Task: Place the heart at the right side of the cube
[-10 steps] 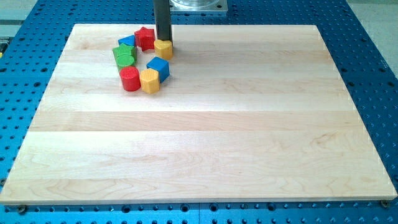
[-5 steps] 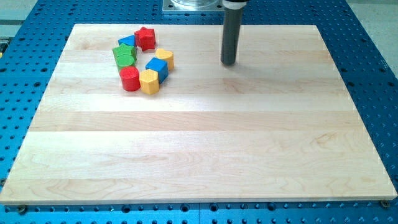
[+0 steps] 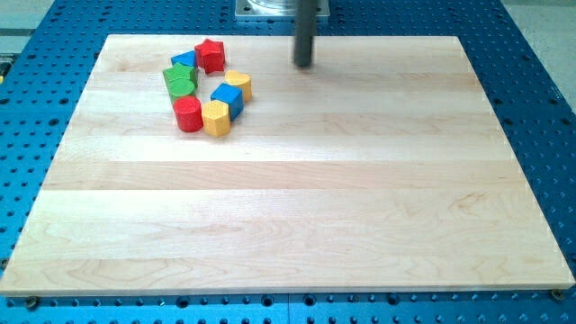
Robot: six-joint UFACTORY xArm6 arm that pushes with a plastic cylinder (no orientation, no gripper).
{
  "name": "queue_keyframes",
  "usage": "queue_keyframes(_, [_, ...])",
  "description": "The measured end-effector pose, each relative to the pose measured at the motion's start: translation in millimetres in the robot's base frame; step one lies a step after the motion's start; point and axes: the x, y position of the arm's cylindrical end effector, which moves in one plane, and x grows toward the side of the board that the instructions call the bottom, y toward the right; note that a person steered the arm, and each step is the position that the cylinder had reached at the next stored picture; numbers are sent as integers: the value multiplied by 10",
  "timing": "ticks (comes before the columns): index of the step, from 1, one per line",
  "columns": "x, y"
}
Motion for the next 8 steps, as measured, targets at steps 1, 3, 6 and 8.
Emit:
queue_keyframes(1, [0,-498])
queue_keyframes(3, [282,-731])
queue_keyframes(6, [435,-955])
queue_keyframes(8, [468,-461])
